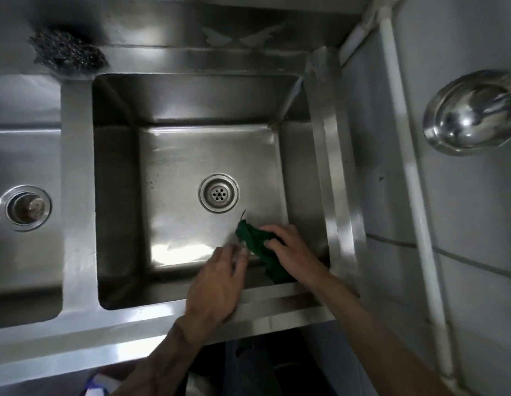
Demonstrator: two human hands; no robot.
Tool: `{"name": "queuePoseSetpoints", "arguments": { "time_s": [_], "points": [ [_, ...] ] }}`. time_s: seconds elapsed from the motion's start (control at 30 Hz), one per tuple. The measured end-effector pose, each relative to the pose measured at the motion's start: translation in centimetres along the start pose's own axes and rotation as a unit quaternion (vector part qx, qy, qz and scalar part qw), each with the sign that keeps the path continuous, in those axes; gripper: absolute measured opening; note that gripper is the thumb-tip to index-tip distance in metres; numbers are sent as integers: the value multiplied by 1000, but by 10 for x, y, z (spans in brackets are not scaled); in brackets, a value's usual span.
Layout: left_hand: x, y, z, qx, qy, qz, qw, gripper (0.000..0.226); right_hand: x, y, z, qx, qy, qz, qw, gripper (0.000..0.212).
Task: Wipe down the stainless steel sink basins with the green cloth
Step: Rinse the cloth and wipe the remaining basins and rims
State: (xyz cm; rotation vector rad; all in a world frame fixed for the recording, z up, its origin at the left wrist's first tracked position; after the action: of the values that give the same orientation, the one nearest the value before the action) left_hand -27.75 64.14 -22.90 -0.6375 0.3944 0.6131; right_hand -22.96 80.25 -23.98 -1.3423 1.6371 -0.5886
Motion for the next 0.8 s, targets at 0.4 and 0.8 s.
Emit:
{"name": "queuePoseSetpoints", "arguments": {
  "time_s": [0.4, 0.8],
  "points": [
    [112, 97, -3, -155, -395, -42, 904, 57, -53, -44, 30, -56, 148, 136, 978, 39],
    [175, 137, 0, -142, -205, -64, 966, 42, -134, -51, 39, -126, -98, 456, 875, 45]
  ]
}}
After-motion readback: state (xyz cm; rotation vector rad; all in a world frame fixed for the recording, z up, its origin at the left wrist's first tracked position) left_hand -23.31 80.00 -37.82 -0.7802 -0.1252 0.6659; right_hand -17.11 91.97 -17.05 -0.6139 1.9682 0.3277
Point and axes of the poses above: each hand's wrist, its own y-axis towards the middle knuckle, its own x-axis out of the palm, z = x × y, the point moved 10 cm from there along y, towards the middle knuckle, and after that the axes turned 12 degrees about x, right-handed, at the moved point
